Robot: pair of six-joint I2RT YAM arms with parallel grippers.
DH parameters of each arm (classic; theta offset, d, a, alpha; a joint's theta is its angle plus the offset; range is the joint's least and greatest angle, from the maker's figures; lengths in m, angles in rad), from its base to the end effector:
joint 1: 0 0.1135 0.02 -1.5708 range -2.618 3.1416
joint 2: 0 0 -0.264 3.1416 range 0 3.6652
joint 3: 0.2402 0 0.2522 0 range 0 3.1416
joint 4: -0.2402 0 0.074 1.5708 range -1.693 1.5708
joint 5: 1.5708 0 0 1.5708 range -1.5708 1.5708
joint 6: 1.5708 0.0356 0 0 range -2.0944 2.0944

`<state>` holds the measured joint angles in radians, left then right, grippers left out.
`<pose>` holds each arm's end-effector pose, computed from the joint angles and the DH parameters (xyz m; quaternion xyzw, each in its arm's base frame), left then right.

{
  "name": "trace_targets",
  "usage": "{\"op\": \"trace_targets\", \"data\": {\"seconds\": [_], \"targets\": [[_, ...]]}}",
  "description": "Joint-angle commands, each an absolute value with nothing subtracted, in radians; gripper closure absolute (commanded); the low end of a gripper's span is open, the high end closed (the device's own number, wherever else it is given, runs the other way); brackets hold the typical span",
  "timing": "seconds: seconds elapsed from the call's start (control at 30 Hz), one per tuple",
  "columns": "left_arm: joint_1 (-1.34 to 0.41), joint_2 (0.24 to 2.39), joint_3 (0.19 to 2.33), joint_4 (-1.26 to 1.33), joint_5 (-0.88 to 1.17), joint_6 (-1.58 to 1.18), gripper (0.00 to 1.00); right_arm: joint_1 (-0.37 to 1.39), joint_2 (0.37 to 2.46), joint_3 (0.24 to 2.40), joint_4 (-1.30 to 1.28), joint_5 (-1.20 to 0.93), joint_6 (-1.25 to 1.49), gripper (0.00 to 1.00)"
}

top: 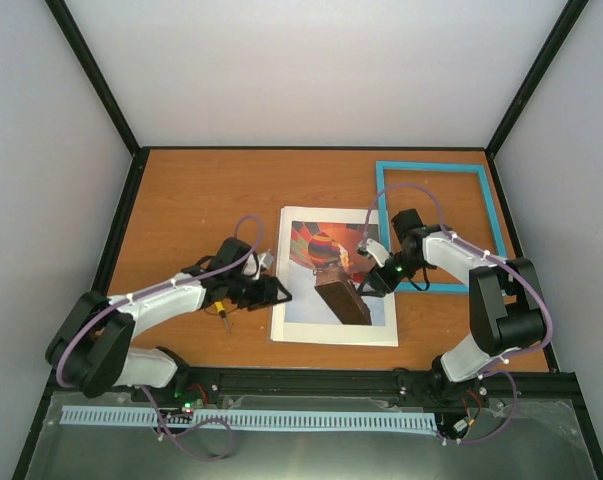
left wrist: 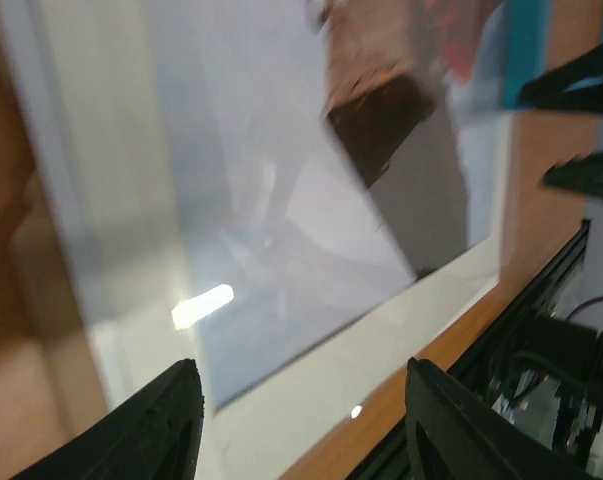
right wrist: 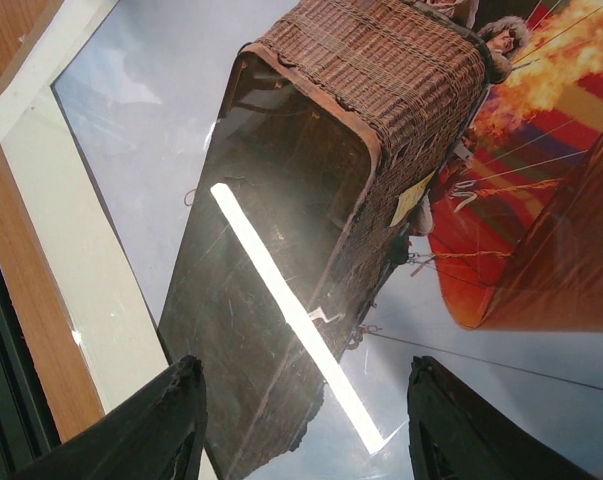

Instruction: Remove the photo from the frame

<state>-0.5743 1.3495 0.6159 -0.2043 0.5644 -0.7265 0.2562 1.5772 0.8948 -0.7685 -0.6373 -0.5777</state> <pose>0.1960 -0.1495 0.1677 0.0170 0.9167 -0.3916 0.0776 0.2480 0.0869 0.1677 -0.4011 0.8591 0.2996 0.1062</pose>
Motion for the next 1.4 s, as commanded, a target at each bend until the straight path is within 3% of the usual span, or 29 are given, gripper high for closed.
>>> {"op": "trace_targets", "data": {"seconds": [0.0, 1.37], "targets": [[-0.58, 1.269, 0.539, -0.349, 0.623, -0.736, 0.44, 0.266, 1.575, 0.888, -0.762, -0.647, -0.575, 0.47], [-0.58, 1.418, 0.519, -0.112, 0.777, -0.75, 0.47, 0.273, 1.606, 0.888, -0.759, -0.632, -0.576, 0.47]]}}
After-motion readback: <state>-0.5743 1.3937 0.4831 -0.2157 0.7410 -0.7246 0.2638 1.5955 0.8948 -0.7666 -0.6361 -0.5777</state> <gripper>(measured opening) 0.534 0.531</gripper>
